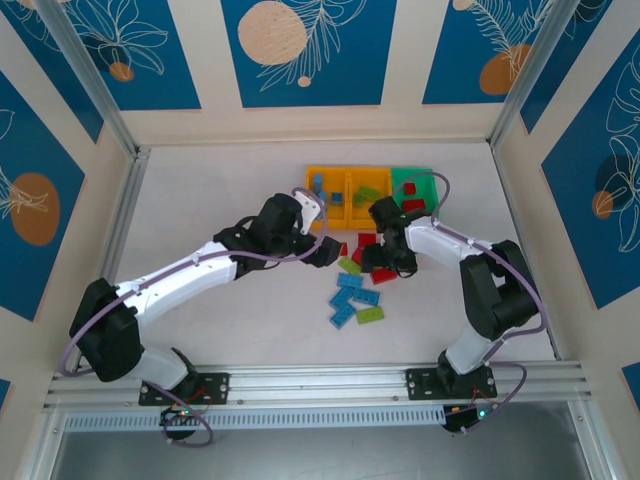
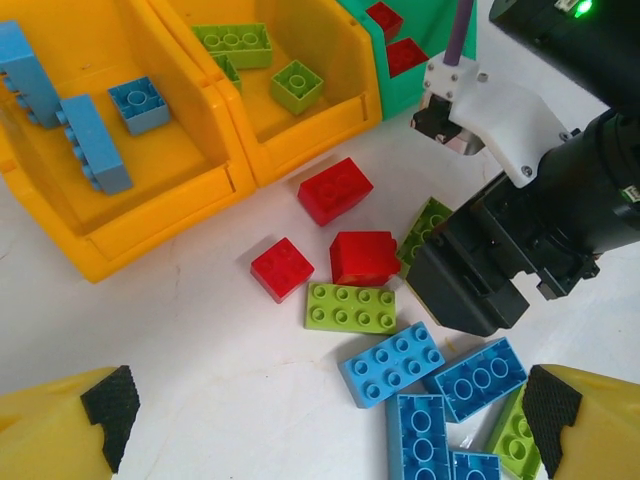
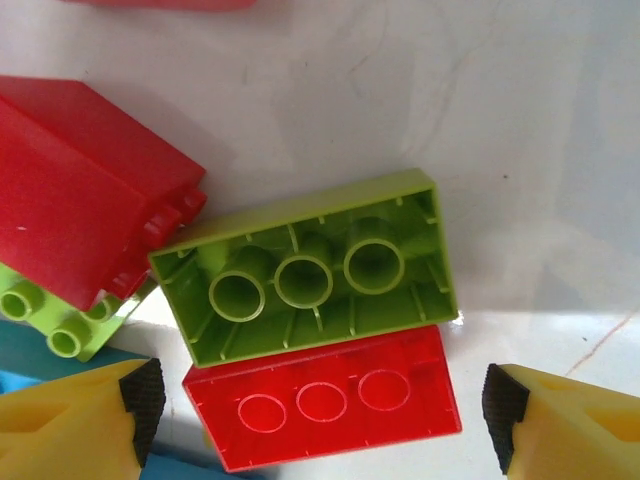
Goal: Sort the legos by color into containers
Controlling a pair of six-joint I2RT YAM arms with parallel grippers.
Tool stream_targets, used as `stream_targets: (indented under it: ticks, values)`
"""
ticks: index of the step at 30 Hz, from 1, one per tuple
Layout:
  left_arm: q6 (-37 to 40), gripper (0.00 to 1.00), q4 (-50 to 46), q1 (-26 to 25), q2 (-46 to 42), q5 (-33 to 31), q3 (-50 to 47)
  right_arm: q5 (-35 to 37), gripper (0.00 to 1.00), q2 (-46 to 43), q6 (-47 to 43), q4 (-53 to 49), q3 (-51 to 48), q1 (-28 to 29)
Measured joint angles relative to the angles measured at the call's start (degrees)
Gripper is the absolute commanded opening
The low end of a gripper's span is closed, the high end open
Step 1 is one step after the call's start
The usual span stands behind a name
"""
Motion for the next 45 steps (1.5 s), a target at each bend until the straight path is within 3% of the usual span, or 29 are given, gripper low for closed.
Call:
stream_targets:
  ticks: [4,14,20,25,29,31,34,37,41,45]
  values:
    - [0.02,1.0,0.11,-0.04,0.0,0.0,-0.02,-0.2,0.81,2.93,-0.72,-1.07,0.96,1.14]
    - [0.02,1.0,0.11,-0.11,0.0,0.0,-0.04,2.05,0.58,5.57,0.85,-4.15,2.25,2.51]
    - [0.04,1.0,0.11,-0.11,-0.28,-0.42,-0.11,3.21,0.53,-2.82,3.52,-5.9,2.27,1.97]
    - [0.02,1.0,0.5,-0.11,-0.96,-0.44,-0.31,3.52,0.53,-10.91,4.59,-4.96,8.11,-5.7]
    - [-0.85,1.0,0.96,-0.24,-0.96,-0.42,-0.31,4.13,0.53,-3.23,4.07,-2.16,19.19,-13.94]
    - [-1.49,1.0,1.27,-0.42,-0.96,-0.52,-0.31,4.46,0.57,4.26,3.43,-1.25,26.62,-16.72]
    - [-3.04,1.0,1.03,-0.85,-0.94,-1.7,-0.31,4.11,0.74,15.1,2.78,-1.7,36.79,-18.47]
    - [-4.7,1.0,-0.31,-1.4,-0.55,-3.19,-0.28,3.37,0.83,22.49,2.49,-4.5,45.0,-18.91]
    - [-6.88,0.95,-2.89,-1.95,1.49,-4.63,0.07,2.78,0.86,22.62,3.1,-7.39,47.34,-18.97]
    - [-8.52,0.93,-6.08,-2.54,5.03,-4.85,1.81,-0.46,0.85,14.99,4.0,-7.28,43.06,-19.52]
